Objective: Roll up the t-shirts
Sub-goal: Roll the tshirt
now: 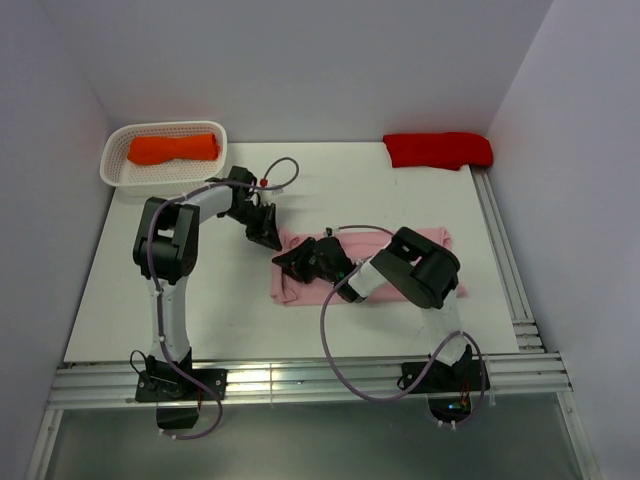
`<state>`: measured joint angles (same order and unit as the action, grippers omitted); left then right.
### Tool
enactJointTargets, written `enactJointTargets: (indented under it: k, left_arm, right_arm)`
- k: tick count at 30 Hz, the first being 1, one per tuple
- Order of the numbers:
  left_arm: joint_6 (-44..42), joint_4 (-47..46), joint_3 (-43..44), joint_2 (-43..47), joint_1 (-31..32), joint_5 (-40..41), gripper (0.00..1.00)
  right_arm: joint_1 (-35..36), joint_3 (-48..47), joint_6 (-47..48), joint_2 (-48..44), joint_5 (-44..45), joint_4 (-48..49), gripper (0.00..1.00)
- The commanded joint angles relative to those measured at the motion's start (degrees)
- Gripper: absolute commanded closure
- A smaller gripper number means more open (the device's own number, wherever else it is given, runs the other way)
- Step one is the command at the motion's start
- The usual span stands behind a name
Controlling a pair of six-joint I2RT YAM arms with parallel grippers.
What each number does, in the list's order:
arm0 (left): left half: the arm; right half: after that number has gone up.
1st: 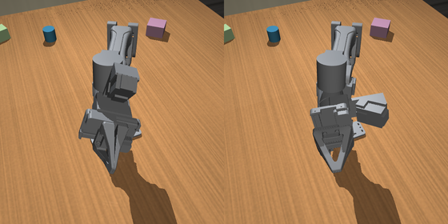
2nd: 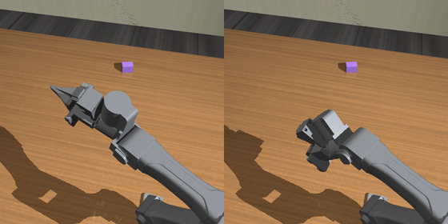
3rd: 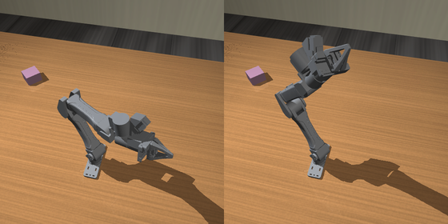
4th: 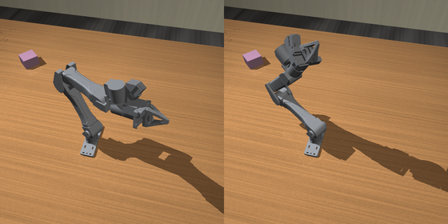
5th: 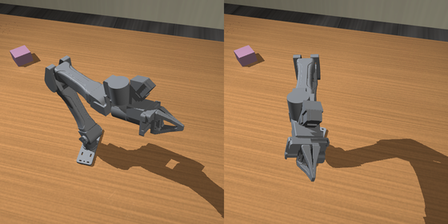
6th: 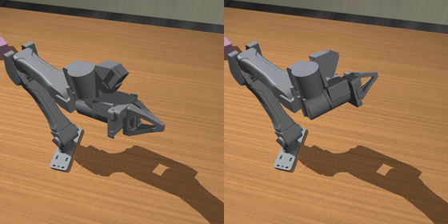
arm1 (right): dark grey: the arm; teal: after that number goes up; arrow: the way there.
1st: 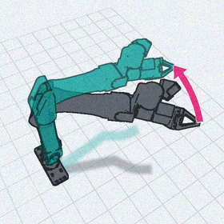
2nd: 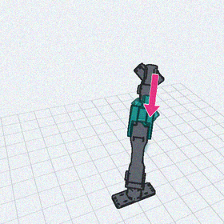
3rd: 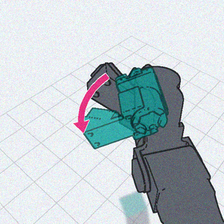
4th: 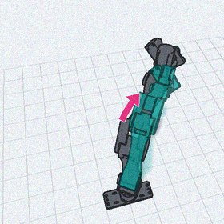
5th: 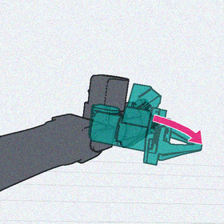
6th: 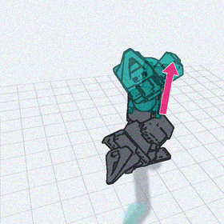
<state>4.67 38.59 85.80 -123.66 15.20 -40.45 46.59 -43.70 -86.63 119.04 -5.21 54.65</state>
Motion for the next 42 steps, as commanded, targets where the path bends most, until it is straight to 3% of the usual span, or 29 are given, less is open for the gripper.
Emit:
enactJointTargets:
  k: [1,5,10,19,42]
  left_arm:
    - [-2.11,1.05,0.86,0.26,1.93,12.75,1.0]
    - [-2.56,2.36,1.12,0.52,3.69,17.67,1.0]
    - [-3.26,3.86,2.0,0.26,4.48,20.49,1.0]
    - [-3.61,5.27,2.71,0.43,5.19,23.22,1.0]
    - [-3.79,6.59,4.11,-0.71,6.33,25.33,1.0]
  right_arm:
    - [0.08,-3.58,7.69,-6.61,2.83,-18.92,0.63]
    - [1.22,-7.26,12.18,-10.49,7.04,-31.86,0.53]
    - [4.12,-15.7,17.54,-13.31,14.6,-51.61,0.53]
    - [9.57,-25.36,21.76,-14.99,22.17,-70.26,0.52]
    - [18.89,-50.59,22.03,-0.13,35.0,-100.08,0.52]
